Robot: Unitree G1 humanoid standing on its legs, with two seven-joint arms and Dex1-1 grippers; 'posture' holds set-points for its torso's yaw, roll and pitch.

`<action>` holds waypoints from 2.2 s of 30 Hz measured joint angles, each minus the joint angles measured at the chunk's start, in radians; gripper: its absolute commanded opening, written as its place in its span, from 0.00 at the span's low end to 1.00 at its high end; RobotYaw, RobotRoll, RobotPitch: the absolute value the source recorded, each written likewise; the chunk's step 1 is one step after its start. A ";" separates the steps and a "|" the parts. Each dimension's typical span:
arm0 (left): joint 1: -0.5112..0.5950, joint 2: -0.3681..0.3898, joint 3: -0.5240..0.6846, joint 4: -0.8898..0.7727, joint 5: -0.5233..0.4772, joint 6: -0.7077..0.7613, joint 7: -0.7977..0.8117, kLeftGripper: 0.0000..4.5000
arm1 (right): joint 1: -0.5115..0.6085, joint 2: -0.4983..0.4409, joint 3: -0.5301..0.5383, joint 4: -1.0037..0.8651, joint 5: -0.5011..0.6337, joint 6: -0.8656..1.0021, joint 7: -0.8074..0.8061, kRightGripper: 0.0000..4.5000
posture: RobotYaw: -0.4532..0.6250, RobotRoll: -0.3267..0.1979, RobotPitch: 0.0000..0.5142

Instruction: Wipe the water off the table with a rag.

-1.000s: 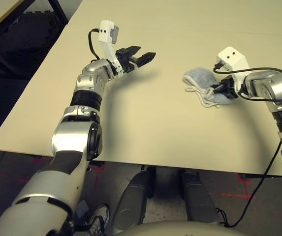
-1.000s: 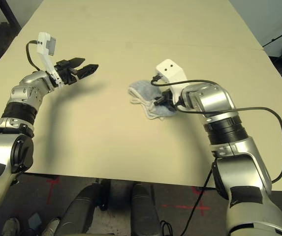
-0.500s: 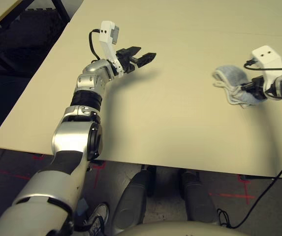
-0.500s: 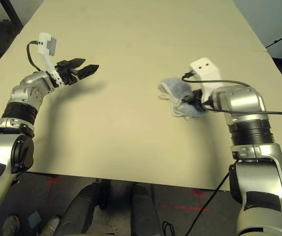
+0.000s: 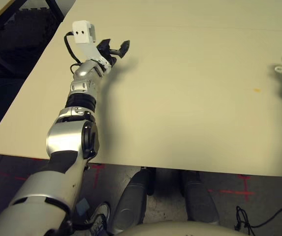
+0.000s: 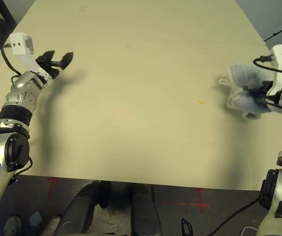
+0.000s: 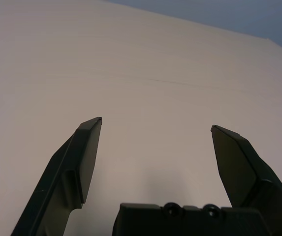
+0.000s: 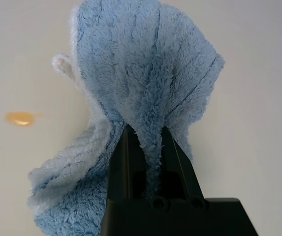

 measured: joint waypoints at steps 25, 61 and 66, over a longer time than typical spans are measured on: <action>-0.020 -0.021 0.000 0.018 -0.001 -0.007 -0.009 1.00 | -0.094 0.197 0.191 -0.026 0.022 0.054 0.072 0.02 | 0.29 0.62 0.51; -0.026 -0.039 0.017 0.018 -0.002 -0.006 -0.008 1.00 | -0.042 0.220 0.151 -0.167 0.046 0.133 0.010 0.02 | 0.27 0.62 0.50; -0.026 -0.038 0.018 0.018 -0.003 -0.006 -0.009 1.00 | -0.083 0.226 0.232 -0.147 0.043 0.121 0.056 0.02 | 0.28 0.62 0.50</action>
